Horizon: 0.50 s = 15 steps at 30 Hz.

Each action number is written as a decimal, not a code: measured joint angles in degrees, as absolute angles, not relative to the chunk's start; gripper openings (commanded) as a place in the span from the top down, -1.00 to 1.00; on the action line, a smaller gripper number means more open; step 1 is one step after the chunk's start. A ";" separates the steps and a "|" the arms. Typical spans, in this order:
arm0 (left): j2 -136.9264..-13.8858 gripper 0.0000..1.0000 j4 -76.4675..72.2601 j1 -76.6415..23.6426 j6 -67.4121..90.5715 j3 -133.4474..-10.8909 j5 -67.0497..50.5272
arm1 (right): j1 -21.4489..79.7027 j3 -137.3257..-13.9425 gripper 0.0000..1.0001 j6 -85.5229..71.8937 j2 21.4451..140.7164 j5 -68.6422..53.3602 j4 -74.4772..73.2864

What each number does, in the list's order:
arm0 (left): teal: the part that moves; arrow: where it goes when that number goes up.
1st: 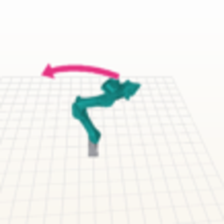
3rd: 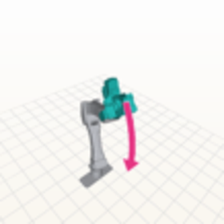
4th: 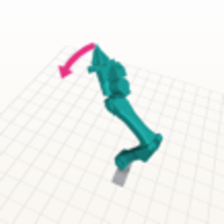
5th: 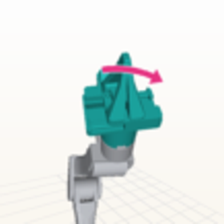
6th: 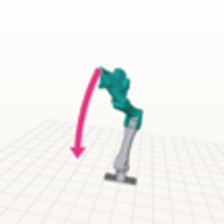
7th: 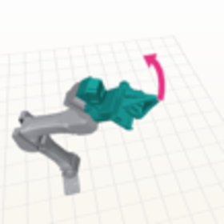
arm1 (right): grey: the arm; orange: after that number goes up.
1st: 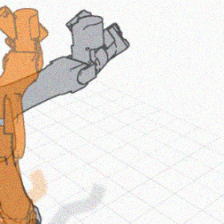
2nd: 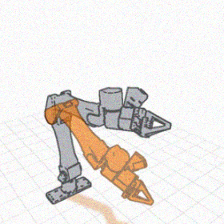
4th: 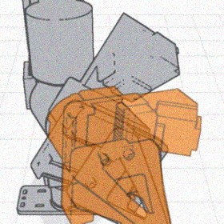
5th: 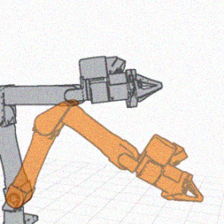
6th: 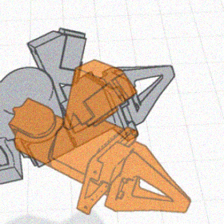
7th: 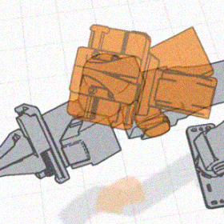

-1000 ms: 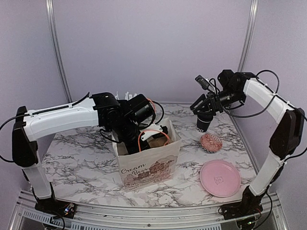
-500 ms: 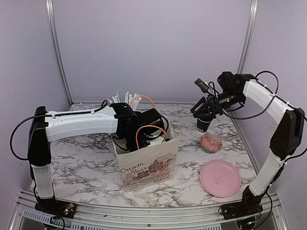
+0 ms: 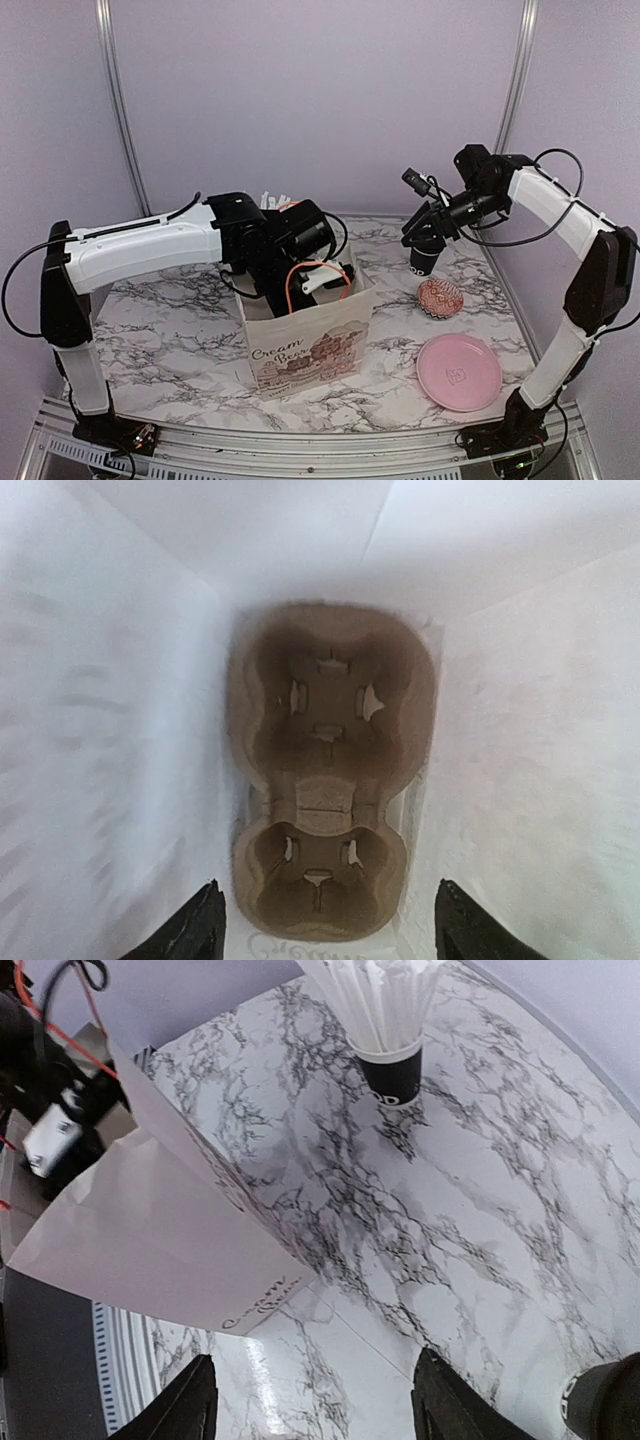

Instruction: Pack the takeout coffee

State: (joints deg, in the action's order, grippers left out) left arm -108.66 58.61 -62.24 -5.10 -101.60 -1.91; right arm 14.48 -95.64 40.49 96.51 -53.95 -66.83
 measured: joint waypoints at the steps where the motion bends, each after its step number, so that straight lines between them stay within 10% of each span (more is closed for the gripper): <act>1: -107.61 -0.47 58.65 -62.24 -5.08 -102.32 -1.91 | 14.44 -95.64 -0.35 39.33 96.51 -51.53 -65.54; 15: -96.73 -0.48 56.69 -62.24 -4.93 -108.22 -2.76 | 12.78 -100.44 -0.46 27.00 107.70 -16.21 -53.17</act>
